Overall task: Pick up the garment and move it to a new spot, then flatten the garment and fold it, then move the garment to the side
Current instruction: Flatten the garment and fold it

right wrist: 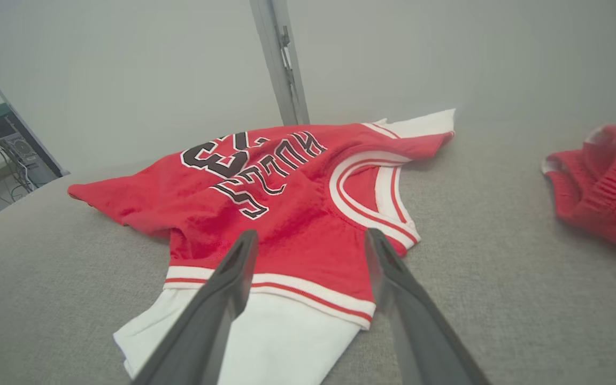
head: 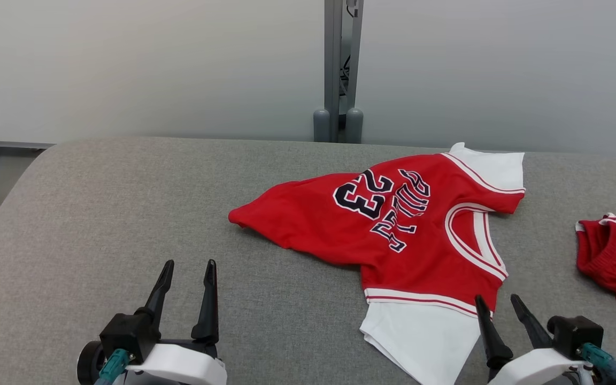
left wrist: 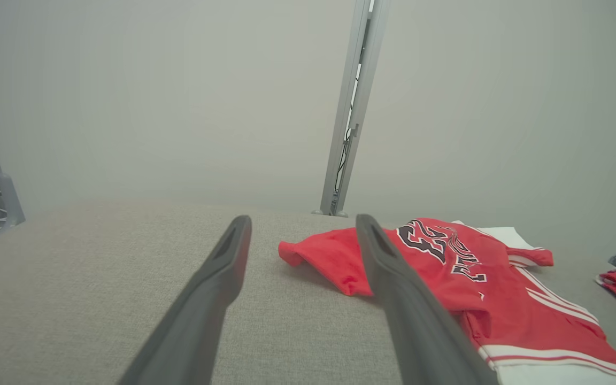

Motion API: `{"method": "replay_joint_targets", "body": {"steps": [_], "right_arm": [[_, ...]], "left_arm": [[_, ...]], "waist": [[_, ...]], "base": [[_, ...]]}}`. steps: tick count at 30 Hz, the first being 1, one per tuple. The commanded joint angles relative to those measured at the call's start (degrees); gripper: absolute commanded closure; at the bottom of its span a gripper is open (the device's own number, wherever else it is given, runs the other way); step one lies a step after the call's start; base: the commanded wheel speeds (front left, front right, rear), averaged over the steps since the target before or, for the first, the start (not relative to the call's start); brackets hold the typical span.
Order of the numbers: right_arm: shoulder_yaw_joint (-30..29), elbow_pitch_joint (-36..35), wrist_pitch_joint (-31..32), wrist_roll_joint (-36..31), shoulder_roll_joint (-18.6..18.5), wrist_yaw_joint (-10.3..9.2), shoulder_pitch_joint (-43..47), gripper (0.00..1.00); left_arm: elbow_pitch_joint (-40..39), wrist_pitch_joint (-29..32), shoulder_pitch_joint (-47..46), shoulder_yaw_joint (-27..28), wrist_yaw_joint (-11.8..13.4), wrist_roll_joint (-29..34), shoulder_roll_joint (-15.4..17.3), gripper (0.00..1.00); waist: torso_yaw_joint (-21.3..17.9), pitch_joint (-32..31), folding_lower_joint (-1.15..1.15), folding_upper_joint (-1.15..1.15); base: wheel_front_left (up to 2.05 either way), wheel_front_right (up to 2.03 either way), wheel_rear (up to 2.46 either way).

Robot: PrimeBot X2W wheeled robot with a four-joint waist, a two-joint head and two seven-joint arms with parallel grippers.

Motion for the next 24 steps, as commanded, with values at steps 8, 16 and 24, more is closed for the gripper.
{"method": "replay_joint_targets", "body": {"steps": [8,16,24], "right_arm": [[-2.21,8.61,5.51,4.4,0.61,0.02,-2.3,0.0],[-4.77,17.11,7.72,10.25,0.69,0.02,-6.2,0.0],[6.0,20.11,4.84,18.81,0.54,0.02,-10.4,1.0]], "left_arm": [[0.59,-0.21,0.28,-0.17,-0.29,0.75,0.24,0.0],[0.81,-0.21,-0.83,-0.53,-0.65,1.2,0.23,0.0],[0.96,-0.21,-1.31,-0.36,-0.22,1.25,0.23,0.0]], "waist": [[1.86,0.75,0.0,0.0],[3.93,2.12,0.0,0.0],[5.39,3.38,0.0,0.0]], "base": [[0.0,0.0,0.0],[0.0,0.0,0.0],[0.0,0.0,0.0]]}}
